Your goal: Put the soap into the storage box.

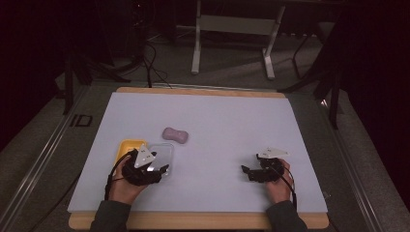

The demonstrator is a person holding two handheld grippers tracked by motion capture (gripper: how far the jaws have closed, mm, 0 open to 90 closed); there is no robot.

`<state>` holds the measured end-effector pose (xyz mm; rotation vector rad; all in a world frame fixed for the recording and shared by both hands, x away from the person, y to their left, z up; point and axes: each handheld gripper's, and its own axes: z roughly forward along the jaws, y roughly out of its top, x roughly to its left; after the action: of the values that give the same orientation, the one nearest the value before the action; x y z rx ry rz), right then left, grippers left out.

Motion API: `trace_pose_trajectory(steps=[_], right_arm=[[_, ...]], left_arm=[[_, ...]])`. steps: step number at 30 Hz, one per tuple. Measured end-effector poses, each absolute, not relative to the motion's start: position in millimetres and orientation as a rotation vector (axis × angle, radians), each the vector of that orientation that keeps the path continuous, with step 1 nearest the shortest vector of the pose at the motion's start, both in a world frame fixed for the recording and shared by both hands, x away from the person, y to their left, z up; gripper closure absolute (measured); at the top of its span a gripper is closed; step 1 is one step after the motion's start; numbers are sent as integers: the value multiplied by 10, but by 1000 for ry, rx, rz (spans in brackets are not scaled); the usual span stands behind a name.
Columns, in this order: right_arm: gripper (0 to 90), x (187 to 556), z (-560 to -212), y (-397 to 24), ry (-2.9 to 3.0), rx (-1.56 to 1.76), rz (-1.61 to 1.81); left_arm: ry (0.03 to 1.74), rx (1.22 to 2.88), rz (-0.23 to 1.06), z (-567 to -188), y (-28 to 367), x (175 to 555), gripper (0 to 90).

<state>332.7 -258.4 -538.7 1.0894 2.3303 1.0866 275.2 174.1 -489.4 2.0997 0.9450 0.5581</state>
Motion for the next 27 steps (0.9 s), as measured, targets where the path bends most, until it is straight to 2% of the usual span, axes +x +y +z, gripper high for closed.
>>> trace_pose_trajectory(steps=[5,27], right_arm=[[177,3305,-5375,-2633,2293,1098,1160],[183,3244,-5370,-2604,2283,1010,1152]], left_arm=[[977,2054,565,-4900,1851,2750,377],[977,2083,587,-4819,1899,2855,395]])
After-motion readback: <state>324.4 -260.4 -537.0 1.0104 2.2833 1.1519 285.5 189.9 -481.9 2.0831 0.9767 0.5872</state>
